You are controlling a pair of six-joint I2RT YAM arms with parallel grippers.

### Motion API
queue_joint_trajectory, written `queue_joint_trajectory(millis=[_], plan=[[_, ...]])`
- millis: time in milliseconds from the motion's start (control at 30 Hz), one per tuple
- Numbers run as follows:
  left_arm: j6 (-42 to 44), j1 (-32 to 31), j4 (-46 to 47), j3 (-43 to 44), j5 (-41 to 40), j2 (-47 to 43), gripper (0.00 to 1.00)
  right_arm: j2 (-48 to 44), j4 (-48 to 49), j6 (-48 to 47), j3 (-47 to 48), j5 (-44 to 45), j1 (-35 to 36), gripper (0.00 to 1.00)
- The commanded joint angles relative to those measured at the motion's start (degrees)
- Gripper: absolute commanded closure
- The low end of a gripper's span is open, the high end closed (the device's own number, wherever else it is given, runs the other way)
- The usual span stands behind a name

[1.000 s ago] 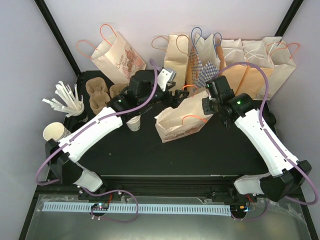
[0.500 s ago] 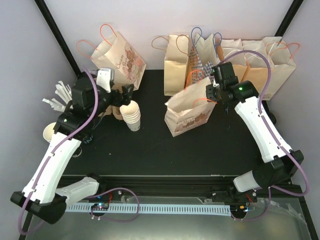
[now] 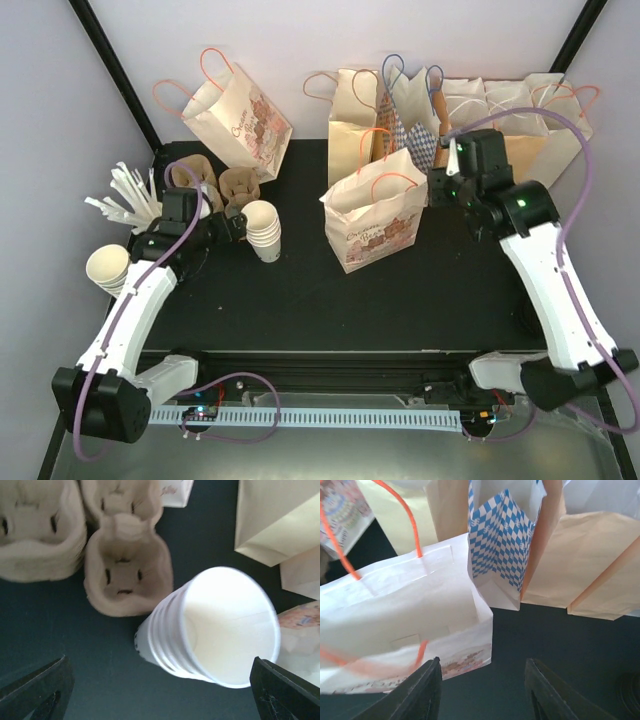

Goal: Pack the takeout coffee

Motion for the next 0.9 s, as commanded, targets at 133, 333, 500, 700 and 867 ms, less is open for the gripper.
queue_joint_trajectory(millis=[133,333,500,700,867], plan=[[-5.7,3.5,8.5,-5.4,10.3,1.7,0.01,-10.2,3.2,-0.6,-5.0,-5.0,-0.2,0.5],[-5.3,3.8,9.9,-4.5,18.5,7.7,0.03,-13.9,4.9,-0.2,-8.5,-8.1,-0.3,0.49],[-5.8,3.7,6.7,-2.8,10.8,8.9,0.17,-15.4,5.6,-0.1,-11.0,-8.9,-0.3,0.49],[-5.5,3.4,6.8,-3.1,6.1,4.1,0.33,-17.7,7.0,-0.1,-15.6,-9.2,-0.3,0.49],[-4.7,2.5,5.3,-1.8,5.9,3.2,0.41,-18.1,7.5,0.1,-17.0,-9.5,-0.2,0.49]])
